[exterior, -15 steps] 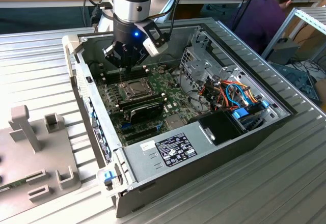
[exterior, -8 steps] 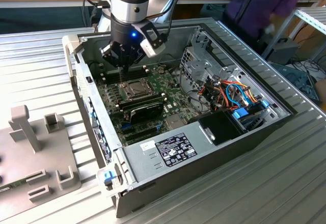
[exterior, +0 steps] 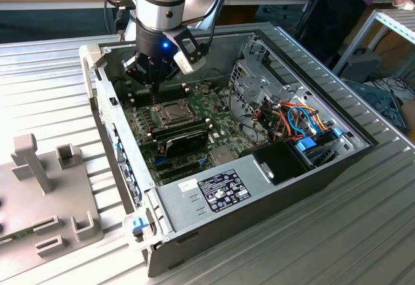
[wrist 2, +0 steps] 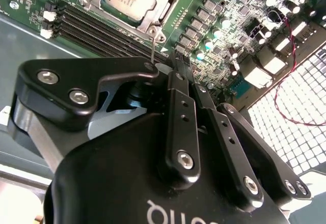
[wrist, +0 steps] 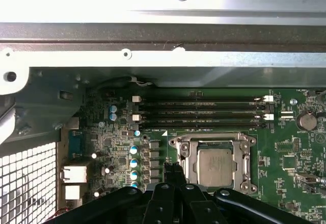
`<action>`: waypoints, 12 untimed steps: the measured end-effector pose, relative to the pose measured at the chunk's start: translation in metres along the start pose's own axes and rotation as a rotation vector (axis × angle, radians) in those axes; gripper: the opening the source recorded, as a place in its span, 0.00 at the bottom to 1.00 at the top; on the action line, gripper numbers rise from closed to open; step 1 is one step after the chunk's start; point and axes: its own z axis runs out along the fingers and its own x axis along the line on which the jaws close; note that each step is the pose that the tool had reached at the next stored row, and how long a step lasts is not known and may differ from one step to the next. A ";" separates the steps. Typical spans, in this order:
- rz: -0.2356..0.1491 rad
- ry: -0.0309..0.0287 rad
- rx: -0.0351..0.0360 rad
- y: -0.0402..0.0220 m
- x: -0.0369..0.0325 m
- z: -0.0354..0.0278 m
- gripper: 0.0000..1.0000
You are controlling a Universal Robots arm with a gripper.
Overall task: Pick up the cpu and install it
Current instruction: 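Install the first cpu locking lever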
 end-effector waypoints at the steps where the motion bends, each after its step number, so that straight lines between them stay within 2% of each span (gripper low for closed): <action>1: 0.000 0.0000 0.0000 0.0000 0.0000 0.0000 0.11; 10: 0.000 0.0001 -0.0001 -0.0001 0.0003 0.0003 0.11; 11: 0.000 0.0001 -0.0019 -0.0001 0.0003 0.0004 0.11; 12: 0.000 -0.0002 -0.0071 0.0000 0.0005 0.0005 0.11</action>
